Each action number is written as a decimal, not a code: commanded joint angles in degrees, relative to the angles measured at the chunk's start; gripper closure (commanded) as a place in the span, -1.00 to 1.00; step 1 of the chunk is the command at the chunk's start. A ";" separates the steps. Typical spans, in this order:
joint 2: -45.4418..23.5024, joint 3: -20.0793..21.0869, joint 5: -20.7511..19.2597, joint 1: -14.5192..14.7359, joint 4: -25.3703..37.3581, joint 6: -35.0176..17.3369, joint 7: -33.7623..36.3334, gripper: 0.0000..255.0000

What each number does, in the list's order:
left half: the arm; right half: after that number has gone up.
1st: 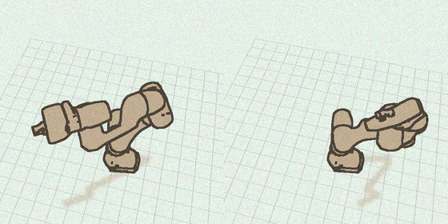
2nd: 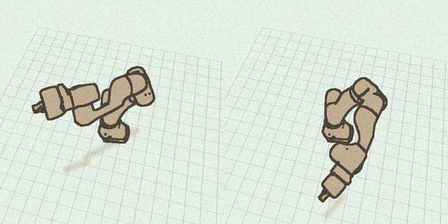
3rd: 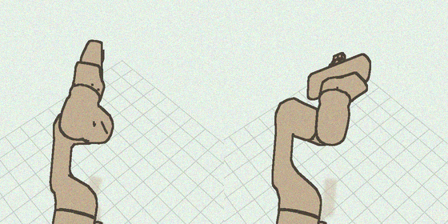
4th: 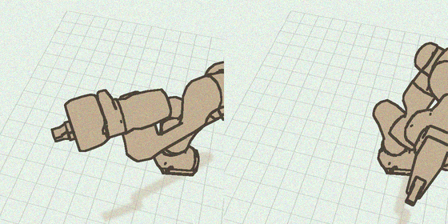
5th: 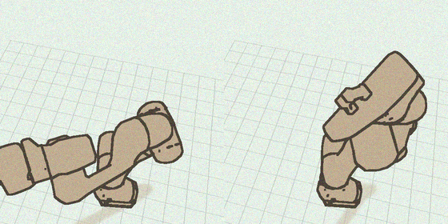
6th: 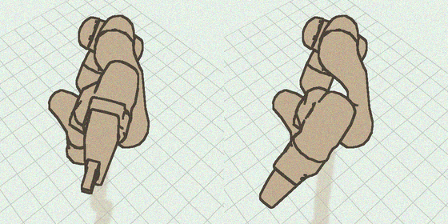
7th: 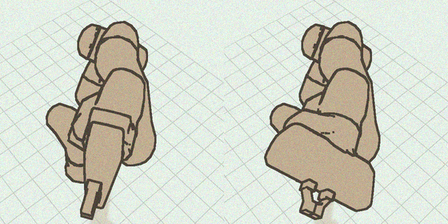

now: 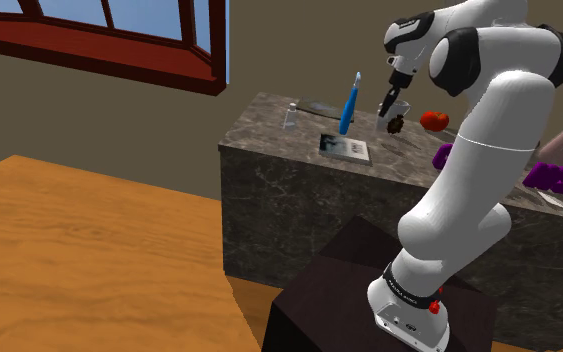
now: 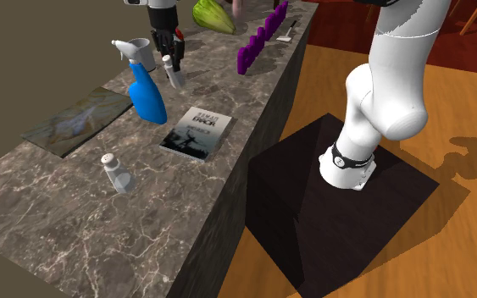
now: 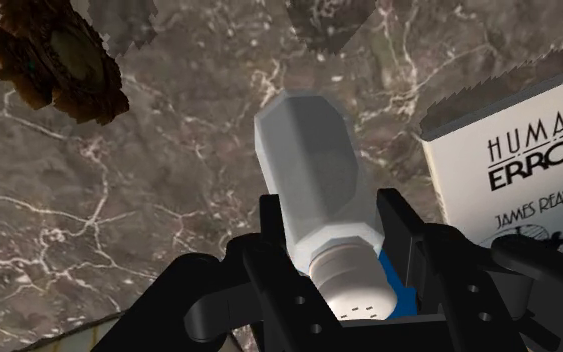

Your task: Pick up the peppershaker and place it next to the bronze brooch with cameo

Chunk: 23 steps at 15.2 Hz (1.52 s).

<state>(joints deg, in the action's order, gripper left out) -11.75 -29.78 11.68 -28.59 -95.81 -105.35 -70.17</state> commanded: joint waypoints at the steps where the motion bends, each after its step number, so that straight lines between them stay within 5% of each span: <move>1: -0.13 0.06 0.15 0.05 -1.43 -1.56 -0.24 1.00; 13: -0.72 0.21 0.65 0.07 -4.00 -4.60 -0.79 1.00; 14: -0.72 0.21 0.65 0.07 -4.00 -4.60 -0.79 -1.00; 19: -0.72 0.21 0.65 0.07 -4.00 -4.60 -0.79 -1.00; 23: 0.21 -0.26 -0.18 -0.38 2.12 2.31 -0.16 -1.00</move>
<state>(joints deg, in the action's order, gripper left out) -11.63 -29.99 11.63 -28.91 -95.19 -104.66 -70.55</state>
